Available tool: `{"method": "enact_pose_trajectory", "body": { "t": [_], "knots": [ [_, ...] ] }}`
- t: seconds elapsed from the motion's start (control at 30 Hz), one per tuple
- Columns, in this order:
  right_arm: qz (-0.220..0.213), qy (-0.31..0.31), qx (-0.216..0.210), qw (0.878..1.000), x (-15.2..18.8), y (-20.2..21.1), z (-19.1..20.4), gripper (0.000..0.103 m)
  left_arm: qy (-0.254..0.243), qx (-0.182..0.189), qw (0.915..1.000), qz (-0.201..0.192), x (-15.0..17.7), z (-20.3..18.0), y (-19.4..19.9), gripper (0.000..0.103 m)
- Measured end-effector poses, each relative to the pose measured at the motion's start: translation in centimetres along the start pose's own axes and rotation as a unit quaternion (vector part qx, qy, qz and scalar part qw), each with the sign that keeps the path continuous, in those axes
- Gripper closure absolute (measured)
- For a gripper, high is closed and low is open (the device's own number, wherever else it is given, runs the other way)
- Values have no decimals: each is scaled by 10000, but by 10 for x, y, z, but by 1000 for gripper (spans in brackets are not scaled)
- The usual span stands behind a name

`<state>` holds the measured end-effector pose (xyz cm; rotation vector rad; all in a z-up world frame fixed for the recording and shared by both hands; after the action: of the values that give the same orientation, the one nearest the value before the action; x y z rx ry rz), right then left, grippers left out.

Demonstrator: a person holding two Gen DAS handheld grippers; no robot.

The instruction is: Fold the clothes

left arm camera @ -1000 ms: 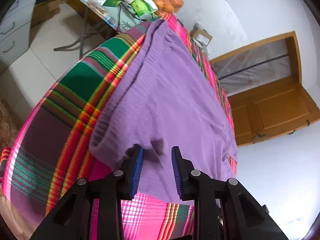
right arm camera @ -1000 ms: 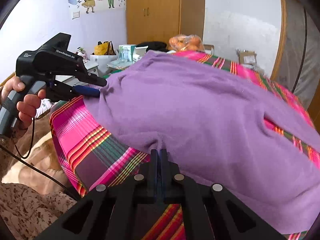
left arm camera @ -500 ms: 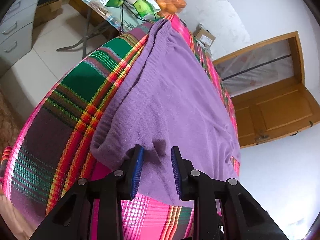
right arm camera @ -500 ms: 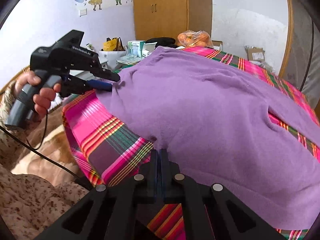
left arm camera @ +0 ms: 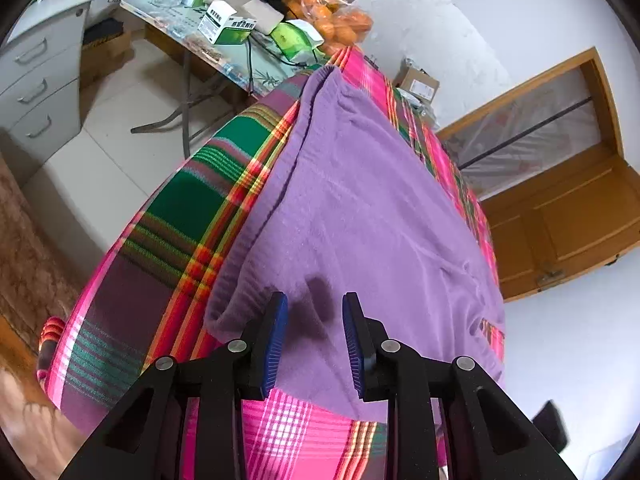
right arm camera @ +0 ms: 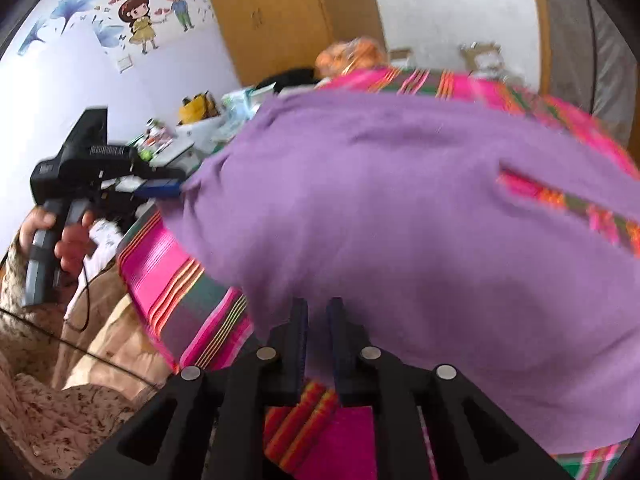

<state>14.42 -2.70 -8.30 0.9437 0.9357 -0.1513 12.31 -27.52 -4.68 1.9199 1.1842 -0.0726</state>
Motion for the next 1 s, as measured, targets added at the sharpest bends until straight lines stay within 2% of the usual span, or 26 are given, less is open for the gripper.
{"method": "enact_pose_trajectory", "body": {
  "t": [0.1,0.23,0.37,0.57,0.7,0.83,0.93,1.0],
  "knots": [
    [57,303,-313,9990,1,-4,19,89,-37,-41,10000,-12,-5,-2,-2,75],
    [-32,640,-444,9970,-16,1,29,89,-148,-66,9998,-82,-16,-11,-5,75],
    [-336,637,-538,9959,-54,9,22,89,-386,-89,9988,-277,-38,-26,-6,75],
    [-665,689,-290,9950,-123,6,-6,88,-934,-160,9937,-596,-81,-58,-14,74],
    [-694,801,130,9943,-168,-12,-36,88,-1502,-307,9860,-655,-107,-78,-32,73],
    [-586,875,377,9937,-201,-40,-59,87,-2141,-424,9747,-481,-129,-95,-63,72],
    [-446,853,343,9948,-224,-66,-75,80,-2497,-444,9670,-256,-142,-102,-90,72],
    [-347,822,337,9954,-233,-81,-83,76,-2691,-606,9610,-202,-150,-103,-107,72]
  ]
}}
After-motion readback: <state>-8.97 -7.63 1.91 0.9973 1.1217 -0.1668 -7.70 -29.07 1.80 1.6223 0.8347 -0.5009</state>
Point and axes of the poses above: each gripper's, at about its wrist camera, not at the fingertips, and y roughly against the way its jaws point, z to its left, x to its underside, the point moved 7 cm from there along -y, roughly the way its jaws point, and after that the axes turned 10 degrees about -z, right-handed, at the moved point
